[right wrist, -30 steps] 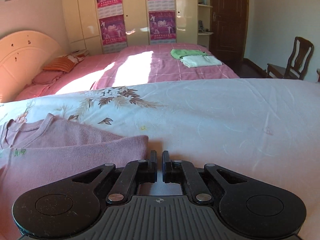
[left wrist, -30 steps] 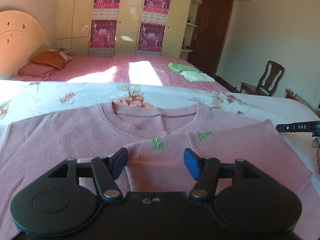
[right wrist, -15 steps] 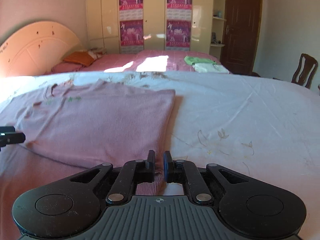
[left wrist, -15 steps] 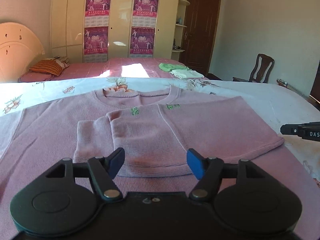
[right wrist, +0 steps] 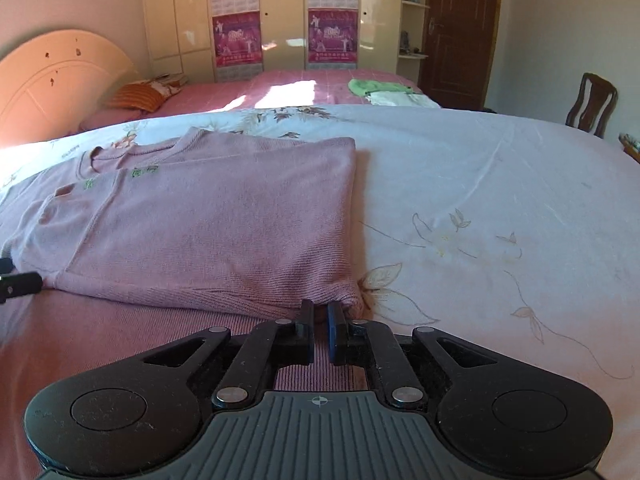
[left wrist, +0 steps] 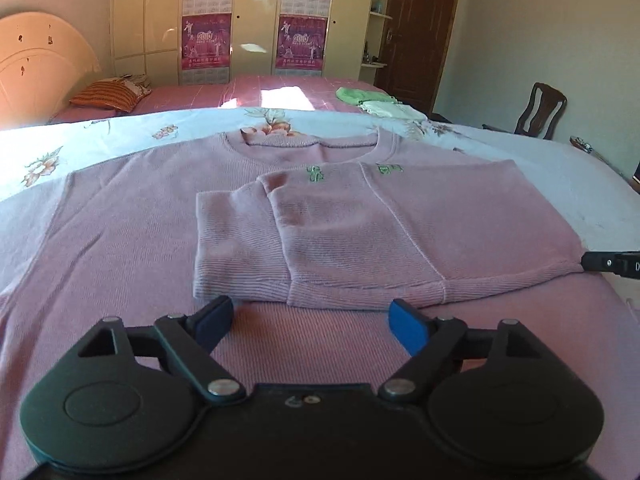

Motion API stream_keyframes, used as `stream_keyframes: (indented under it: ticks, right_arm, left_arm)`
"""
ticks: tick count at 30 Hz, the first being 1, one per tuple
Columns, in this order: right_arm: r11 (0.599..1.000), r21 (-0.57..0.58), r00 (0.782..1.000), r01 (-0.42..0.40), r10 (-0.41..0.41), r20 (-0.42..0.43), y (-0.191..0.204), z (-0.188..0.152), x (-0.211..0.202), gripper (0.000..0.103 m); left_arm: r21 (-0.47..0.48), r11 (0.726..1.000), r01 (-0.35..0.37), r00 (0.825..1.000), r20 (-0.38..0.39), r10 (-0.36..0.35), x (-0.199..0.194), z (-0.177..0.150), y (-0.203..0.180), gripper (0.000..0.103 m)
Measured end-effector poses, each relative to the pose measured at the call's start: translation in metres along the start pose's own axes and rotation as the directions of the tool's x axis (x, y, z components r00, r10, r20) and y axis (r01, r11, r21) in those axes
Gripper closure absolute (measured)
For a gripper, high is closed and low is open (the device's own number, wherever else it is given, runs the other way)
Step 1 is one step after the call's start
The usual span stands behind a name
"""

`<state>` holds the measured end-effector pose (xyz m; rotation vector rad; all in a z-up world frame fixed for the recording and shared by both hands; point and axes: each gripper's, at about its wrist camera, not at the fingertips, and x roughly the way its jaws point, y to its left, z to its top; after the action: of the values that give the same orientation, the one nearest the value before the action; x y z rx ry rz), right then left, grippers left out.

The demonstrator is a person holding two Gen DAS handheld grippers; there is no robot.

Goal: Fold small clothes

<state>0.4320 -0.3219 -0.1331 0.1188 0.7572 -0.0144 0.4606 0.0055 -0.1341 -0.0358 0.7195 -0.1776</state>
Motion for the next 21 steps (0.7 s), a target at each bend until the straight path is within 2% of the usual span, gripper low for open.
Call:
stream_keyframes:
  ticks: [2,6,10,12,14,17,19,21]
  right_arm:
    - [0.999,0.03,0.999,-0.009,0.008,0.036,0.001,0.0,-0.012,0.097]
    - [0.996,0.094,1.0,-0.005,0.003,0.022,0.004,-0.005,-0.022,0.097]
    - [0.99,0.142,1.0,-0.016,0.014,0.015,0.014,-0.012,-0.031,0.097]
    - [0.987,0.156,1.0,-0.022,0.021,0.007,0.023,-0.015,-0.033,0.097]
    - [0.984,0.172,0.999,-0.033,0.034,-0.001,0.034,-0.017,-0.034,0.097]
    - [0.979,0.196,0.998,-0.055,0.057,-0.007,0.054,-0.017,-0.031,0.097]
    - [0.972,0.225,0.997,-0.067,0.071,-0.01,0.066,-0.015,-0.028,0.097]
    - [0.962,0.26,0.996,-0.081,0.087,-0.011,0.078,-0.01,-0.025,0.097]
  left_arm:
    - [-0.045,0.999,0.002,0.999,0.037,0.0,-0.019,-0.006,0.016,0.025]
    - [-0.187,0.981,-0.049,0.996,0.064,0.062,-0.059,-0.025,0.072,0.026]
    - [-0.333,0.933,-0.133,0.981,0.09,0.172,-0.105,-0.047,0.143,0.027]
    - [-0.442,0.883,-0.157,0.963,0.131,0.236,-0.131,-0.062,0.188,0.031]
    - [-0.567,0.806,-0.172,0.944,0.14,0.3,-0.152,-0.074,0.233,0.031]
    - [-0.728,0.664,-0.169,0.92,0.125,0.371,-0.174,-0.096,0.296,0.032]
    - [-0.801,0.582,-0.137,0.915,0.124,0.385,-0.181,-0.109,0.328,0.035]
    - [-0.835,0.54,-0.102,0.914,0.137,0.383,-0.184,-0.116,0.352,0.037]
